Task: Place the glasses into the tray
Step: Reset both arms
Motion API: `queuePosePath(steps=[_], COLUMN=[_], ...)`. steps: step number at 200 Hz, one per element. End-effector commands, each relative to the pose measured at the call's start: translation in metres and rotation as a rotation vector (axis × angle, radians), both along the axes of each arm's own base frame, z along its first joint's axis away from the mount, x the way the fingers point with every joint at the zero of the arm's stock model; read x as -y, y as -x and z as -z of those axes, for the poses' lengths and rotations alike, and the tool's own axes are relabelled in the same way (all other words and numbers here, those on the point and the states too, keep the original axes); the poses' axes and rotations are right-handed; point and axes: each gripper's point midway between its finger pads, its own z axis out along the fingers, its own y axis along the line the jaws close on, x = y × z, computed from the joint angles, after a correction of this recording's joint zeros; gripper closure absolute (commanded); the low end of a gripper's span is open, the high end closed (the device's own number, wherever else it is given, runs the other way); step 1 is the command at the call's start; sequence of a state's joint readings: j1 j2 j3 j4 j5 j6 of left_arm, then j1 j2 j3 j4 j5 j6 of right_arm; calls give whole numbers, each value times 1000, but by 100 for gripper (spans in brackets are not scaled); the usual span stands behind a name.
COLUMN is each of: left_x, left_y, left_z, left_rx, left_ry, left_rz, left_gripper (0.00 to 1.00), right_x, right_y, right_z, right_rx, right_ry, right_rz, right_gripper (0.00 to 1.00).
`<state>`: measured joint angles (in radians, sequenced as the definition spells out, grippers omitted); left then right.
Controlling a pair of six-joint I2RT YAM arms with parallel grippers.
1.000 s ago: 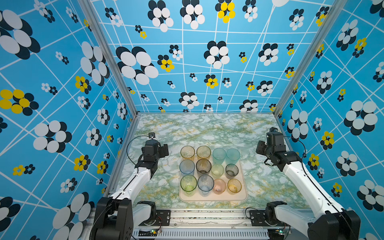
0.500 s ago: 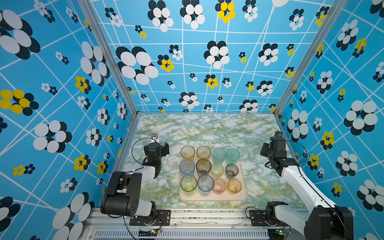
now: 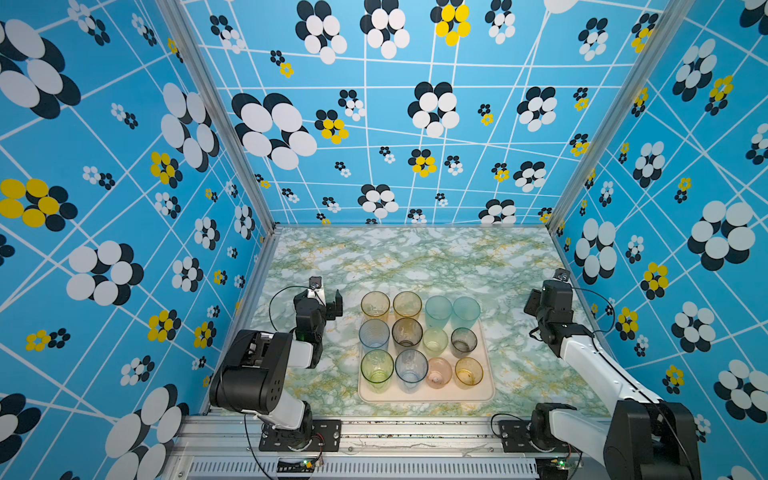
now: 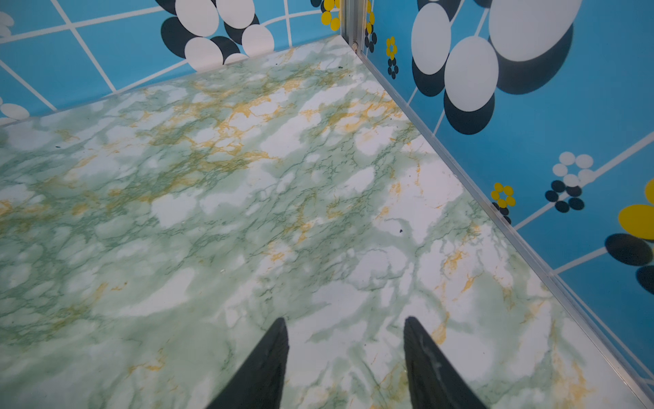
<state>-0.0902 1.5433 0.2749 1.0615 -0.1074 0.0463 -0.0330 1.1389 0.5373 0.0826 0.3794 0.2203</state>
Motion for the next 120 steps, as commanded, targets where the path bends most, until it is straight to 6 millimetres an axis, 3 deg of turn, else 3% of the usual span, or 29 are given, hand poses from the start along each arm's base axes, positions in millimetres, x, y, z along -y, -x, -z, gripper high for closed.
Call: queuePosePath(steps=[1, 47, 90, 120], left_x=[15, 20, 17, 17], left_y=[4, 1, -2, -2], left_z=[-13, -12, -11, -11], left_rx=[81, 64, 52, 52], left_ry=[-17, -17, -11, -11], left_rz=[83, 116, 106, 104], left_gripper=[1, 1, 1, 1], right_x=[9, 8, -7, -4], right_y=[0, -5, -31, -45], right_z=[-10, -1, 10, 19], right_rx=[86, 163, 219, 233], right_ry=[47, 33, -43, -25], right_rz=[26, -14, -90, -89], right_gripper=[45, 45, 45, 45])
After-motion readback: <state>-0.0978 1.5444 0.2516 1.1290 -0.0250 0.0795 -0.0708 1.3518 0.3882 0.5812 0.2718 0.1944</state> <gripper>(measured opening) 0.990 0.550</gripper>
